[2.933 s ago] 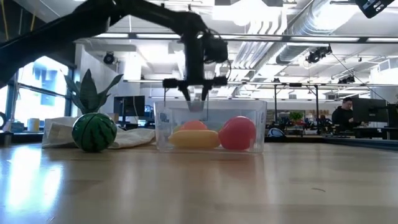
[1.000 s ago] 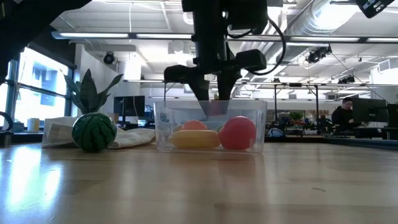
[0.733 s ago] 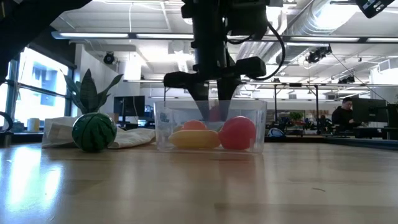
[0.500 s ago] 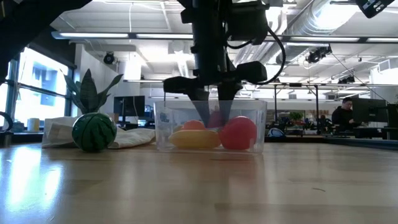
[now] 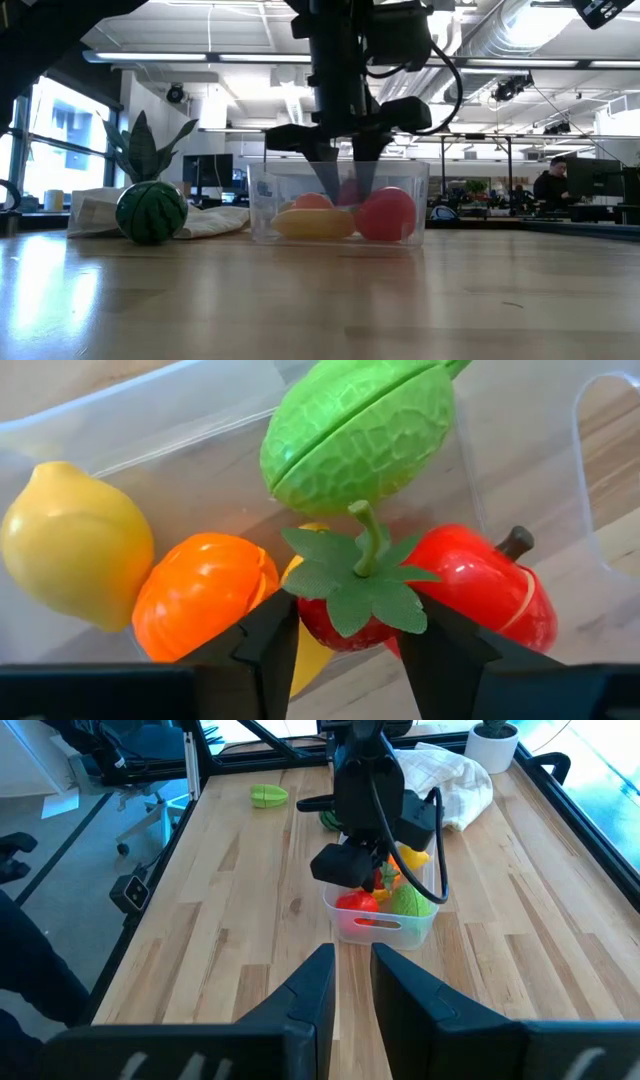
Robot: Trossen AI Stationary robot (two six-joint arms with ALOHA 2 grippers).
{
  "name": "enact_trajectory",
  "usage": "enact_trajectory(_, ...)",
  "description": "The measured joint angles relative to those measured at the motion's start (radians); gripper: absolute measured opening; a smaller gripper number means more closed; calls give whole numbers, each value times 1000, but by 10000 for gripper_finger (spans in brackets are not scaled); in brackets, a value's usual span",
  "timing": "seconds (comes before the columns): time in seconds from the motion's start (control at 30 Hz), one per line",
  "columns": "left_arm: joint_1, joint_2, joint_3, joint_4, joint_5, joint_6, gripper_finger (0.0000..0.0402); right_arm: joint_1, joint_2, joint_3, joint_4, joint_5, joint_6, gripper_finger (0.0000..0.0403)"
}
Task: Pick and placing Produce into tupperware
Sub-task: Put the red strawberry into the transparent container, then put the green watermelon into the transparent container
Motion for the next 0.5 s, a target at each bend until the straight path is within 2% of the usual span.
enact_trajectory(0.27, 0, 0, 0, 25, 0, 6, 213, 0, 0, 0, 0, 0, 0, 58)
enact_trajectory(0.5, 0, 0, 0, 43, 0, 6, 244, 0, 0, 0, 0, 0, 0, 58)
